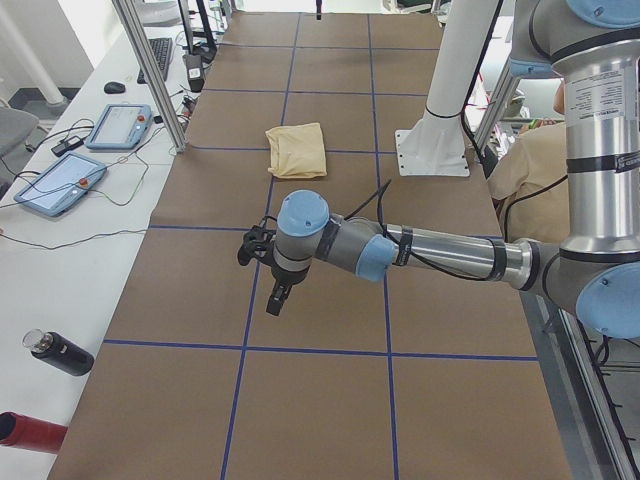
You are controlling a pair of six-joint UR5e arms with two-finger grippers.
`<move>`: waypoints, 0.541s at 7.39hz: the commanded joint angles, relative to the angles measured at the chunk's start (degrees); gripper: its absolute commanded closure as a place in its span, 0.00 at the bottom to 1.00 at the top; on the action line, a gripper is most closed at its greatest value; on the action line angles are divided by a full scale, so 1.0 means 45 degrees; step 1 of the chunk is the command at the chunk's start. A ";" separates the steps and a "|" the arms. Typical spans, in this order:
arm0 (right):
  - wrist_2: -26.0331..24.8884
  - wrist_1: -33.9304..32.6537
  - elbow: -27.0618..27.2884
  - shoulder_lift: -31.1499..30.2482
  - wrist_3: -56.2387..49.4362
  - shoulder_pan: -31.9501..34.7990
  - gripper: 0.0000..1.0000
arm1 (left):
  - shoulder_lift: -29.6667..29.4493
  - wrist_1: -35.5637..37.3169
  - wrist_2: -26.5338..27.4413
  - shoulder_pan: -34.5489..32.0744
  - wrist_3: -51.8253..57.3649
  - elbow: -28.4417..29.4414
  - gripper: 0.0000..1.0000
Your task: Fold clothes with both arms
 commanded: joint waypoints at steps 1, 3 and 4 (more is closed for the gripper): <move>0.0020 0.0017 -0.0067 0.0003 0.0034 0.0000 0.00 | -0.0014 -0.0007 0.0000 -0.0017 -0.0012 -0.0040 0.00; 0.0874 0.0056 -0.0009 -0.0036 0.0034 0.0000 0.00 | -0.0033 -0.0007 0.0000 0.0002 0.0007 -0.0021 0.00; 0.0918 0.0076 -0.0028 -0.0036 0.0034 0.0000 0.00 | -0.0014 -0.0026 0.0000 0.0002 0.0007 -0.0021 0.00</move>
